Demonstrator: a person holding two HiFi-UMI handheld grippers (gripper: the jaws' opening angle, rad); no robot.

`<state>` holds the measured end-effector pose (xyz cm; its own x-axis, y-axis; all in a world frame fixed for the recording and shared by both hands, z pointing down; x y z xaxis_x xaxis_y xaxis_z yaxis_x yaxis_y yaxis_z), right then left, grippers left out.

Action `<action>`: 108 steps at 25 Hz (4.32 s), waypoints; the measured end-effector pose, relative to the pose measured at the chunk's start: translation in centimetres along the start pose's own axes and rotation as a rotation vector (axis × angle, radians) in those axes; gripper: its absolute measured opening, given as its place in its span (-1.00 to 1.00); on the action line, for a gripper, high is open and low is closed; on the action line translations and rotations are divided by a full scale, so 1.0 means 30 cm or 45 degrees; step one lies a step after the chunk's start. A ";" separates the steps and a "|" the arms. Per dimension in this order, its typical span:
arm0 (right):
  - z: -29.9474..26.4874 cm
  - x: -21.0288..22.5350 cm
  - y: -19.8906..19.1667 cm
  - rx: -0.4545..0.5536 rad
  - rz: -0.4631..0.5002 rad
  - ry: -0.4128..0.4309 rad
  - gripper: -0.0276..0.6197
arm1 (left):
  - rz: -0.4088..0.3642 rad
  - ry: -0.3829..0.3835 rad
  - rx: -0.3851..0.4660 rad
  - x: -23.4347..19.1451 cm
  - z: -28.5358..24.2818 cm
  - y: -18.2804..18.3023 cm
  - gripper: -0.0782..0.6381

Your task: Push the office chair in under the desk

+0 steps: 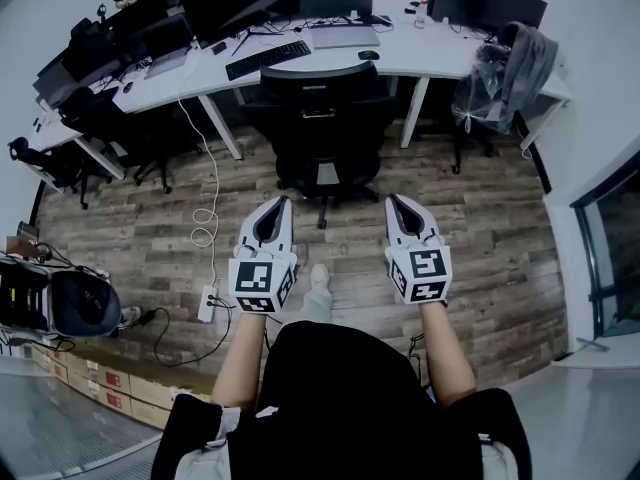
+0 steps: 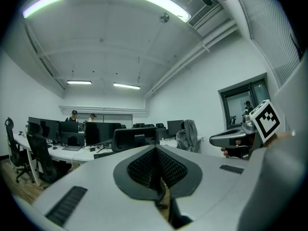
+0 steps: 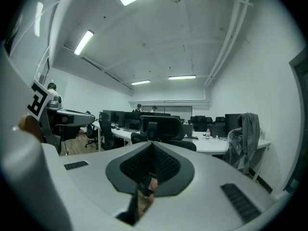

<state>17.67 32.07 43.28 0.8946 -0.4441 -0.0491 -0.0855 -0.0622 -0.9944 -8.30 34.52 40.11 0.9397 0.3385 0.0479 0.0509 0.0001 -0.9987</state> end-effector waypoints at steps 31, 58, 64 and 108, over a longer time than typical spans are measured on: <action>-0.866 0.133 0.100 -0.068 0.080 0.029 -0.84 | 0.057 -0.014 -0.038 -0.510 -0.725 -0.029 -0.74; -1.063 0.167 0.010 -0.165 0.145 0.050 -0.83 | 0.105 -0.209 -0.153 -0.567 -1.006 -0.176 -0.74; -1.096 0.199 -0.011 -0.244 0.175 0.153 -0.83 | 0.008 -0.152 -0.233 -0.584 -1.008 -0.203 -0.74; -1.269 0.313 -0.137 -0.428 0.927 0.299 0.03 | -0.936 -0.416 -0.527 -0.608 -1.201 -0.376 0.28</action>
<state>9.72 -5.87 50.46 0.4538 -0.6491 -0.6106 -0.7665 0.0652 -0.6389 -13.83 -5.57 51.13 0.4827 0.6371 0.6009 0.7772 0.0046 -0.6292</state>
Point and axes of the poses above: the fingertips, and each gripper's own axes: z backward along the fingers, x to its right, y out of its top, the point moved 8 cm from there along z, backward along the fingers, and after that the axes turned 2 degrees about x, right-handed, at the moved point
